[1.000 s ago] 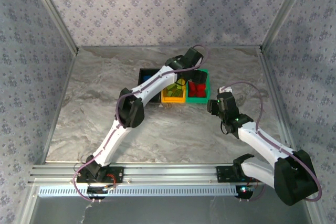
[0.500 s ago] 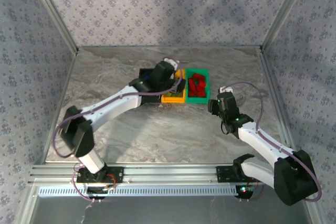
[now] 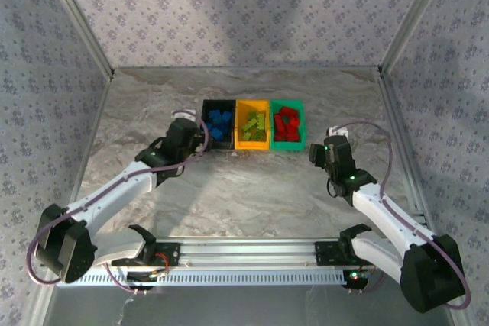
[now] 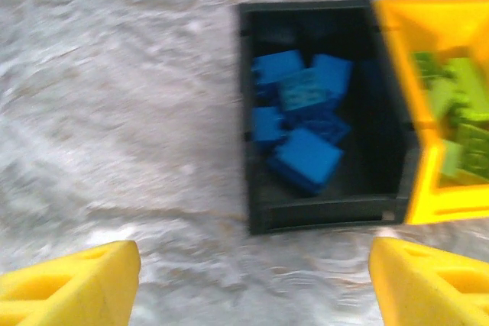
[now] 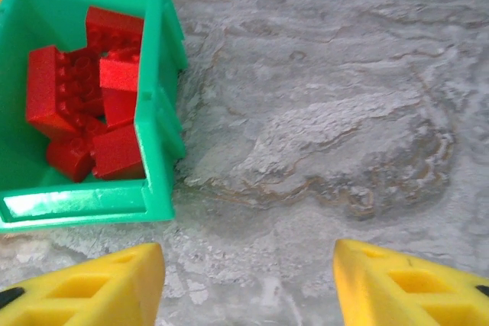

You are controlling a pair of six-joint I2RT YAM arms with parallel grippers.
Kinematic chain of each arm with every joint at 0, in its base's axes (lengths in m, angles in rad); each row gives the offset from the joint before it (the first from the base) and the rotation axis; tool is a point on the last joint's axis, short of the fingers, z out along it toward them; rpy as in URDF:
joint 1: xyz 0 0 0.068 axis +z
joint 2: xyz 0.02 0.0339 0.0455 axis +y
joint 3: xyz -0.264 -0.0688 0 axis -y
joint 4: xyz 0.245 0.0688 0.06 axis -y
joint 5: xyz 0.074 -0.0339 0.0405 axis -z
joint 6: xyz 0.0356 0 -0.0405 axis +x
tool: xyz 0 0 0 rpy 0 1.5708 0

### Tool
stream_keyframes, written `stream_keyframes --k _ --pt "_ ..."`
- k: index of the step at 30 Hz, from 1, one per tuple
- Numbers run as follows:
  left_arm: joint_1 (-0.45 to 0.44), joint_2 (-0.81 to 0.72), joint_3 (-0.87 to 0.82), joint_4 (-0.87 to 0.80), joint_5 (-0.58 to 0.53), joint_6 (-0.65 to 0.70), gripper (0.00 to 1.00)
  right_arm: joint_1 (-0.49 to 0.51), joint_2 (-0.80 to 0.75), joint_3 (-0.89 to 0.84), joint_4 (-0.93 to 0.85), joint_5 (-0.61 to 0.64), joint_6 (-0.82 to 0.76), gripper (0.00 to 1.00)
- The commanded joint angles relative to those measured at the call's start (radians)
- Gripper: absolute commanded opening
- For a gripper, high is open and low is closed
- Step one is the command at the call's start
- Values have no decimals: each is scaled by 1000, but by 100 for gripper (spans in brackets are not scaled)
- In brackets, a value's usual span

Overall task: Sort the legos into containers by color
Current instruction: Reset both arms

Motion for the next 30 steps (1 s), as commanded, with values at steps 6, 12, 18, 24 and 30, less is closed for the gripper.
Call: stream_keyframes --k 6,12,18,24,30 --pt "229 -85 -121 9 22 -51 93 -93 -143 117 -119 68 26 98" --pt "353 -57 -114 -5 18 -45 100 -141 -137 118 -55 174 8 100" --pt "434 -106 -182 114 74 76 100 -192 -72 110 -60 397 136 99" --pt "457 -198 -353 368 24 194 100 -282 7 38 67 250 -12 100" --pt "498 -213 -481 617 62 234 100 -285 37 -12 170 103 -155 100"
